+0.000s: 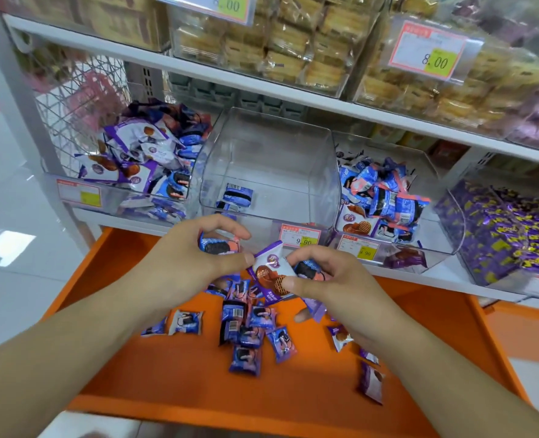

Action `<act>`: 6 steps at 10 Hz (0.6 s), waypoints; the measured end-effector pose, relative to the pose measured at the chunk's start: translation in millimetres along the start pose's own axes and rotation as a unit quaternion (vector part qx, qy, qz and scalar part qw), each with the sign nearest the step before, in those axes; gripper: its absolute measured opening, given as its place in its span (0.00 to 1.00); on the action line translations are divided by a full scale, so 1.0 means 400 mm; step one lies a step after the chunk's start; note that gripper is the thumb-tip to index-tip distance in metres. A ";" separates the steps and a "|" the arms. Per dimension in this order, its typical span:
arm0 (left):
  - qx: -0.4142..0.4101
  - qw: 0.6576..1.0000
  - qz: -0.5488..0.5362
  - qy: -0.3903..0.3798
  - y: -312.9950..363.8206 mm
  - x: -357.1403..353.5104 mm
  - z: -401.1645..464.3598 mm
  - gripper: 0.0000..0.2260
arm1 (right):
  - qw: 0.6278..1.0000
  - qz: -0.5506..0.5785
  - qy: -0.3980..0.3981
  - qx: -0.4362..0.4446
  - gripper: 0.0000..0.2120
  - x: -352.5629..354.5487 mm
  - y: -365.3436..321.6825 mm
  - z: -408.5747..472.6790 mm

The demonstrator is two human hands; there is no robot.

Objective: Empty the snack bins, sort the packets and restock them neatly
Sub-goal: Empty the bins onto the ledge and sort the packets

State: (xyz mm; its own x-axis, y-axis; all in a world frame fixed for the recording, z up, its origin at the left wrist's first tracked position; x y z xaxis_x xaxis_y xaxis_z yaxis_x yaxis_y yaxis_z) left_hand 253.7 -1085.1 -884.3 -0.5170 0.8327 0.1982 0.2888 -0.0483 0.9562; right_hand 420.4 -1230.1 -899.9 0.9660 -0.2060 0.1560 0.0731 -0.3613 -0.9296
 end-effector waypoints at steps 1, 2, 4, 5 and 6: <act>0.012 0.999 0.048 -0.017 0.000 0.037 -0.003 0.11 | 1.000 -0.010 0.016 -0.017 0.08 0.010 0.027 0.012; 0.040 0.993 0.087 -0.067 -0.018 0.074 0.003 0.14 | 0.998 -0.048 0.011 -0.046 0.09 0.007 0.084 0.036; 0.064 0.985 0.104 -0.120 -0.078 0.076 0.016 0.20 | 0.971 -0.158 -0.006 -0.179 0.10 0.054 0.295 0.096; 0.088 0.980 0.111 -0.140 -0.123 0.048 0.027 0.20 | 0.949 -0.190 0.014 -0.252 0.12 0.142 0.409 0.102; 0.076 0.971 0.158 -0.162 -0.166 0.007 0.055 0.19 | 0.927 -0.220 0.044 -0.300 0.14 0.237 0.505 0.090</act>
State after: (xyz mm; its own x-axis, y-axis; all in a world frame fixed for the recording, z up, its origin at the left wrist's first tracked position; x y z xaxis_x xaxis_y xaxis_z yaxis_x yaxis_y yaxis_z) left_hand 250.9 -1067.5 -951.9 -0.1098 0.9204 0.3751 0.5209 -0.2681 0.8104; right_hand 535.5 -1289.7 -1084.8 0.8491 0.0179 0.5280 0.2796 -0.8632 -0.4203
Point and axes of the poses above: each hand's wrist, its own z-axis towards the middle knuckle, its own x-axis out of the back of the hand, y = z × x, the point moved 5 cm from there along z, towards the middle knuckle, and after that the axes turned 11 degrees about -y, right-handed, at the moved point
